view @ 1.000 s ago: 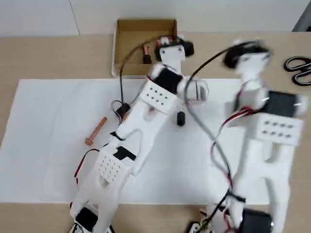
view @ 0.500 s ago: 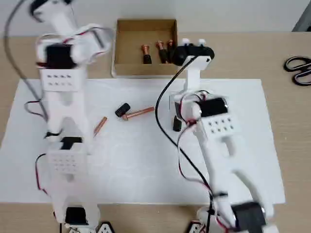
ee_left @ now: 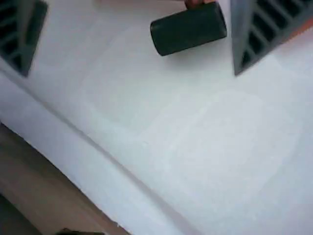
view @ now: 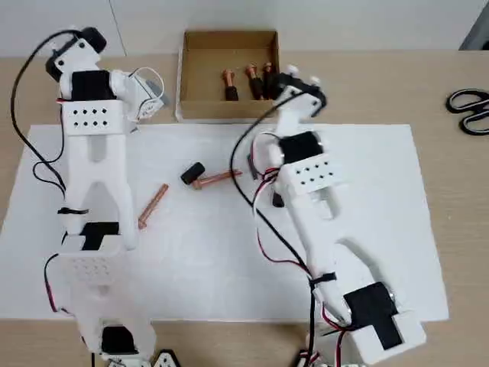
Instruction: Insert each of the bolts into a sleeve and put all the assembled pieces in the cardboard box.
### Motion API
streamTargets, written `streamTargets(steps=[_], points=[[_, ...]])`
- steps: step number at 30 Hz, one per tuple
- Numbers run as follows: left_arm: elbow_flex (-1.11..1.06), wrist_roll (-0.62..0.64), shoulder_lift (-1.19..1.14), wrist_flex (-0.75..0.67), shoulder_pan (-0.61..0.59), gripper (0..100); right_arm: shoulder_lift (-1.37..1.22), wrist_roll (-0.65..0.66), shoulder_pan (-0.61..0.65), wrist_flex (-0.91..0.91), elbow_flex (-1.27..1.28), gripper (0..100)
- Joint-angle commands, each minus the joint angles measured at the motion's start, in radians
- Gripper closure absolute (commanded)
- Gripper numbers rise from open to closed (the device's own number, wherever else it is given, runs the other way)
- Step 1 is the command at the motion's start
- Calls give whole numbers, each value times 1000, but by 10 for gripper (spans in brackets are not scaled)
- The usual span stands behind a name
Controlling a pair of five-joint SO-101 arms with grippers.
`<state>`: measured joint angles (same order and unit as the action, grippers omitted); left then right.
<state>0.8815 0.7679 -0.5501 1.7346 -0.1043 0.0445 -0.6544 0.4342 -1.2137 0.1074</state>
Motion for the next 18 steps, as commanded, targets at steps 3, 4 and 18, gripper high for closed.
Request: streamTargets(steps=[3, 4, 18], points=[[-1, 5, 74, 17, 2, 747, -39, -2, 19, 18, -35, 586], [-1, 5, 75, 17, 2, 747, -64, -2, 5, 19, -31, 586], [-116, 5, 75, 17, 3, 748, -288, 38, -8, 42, -28, 645]])
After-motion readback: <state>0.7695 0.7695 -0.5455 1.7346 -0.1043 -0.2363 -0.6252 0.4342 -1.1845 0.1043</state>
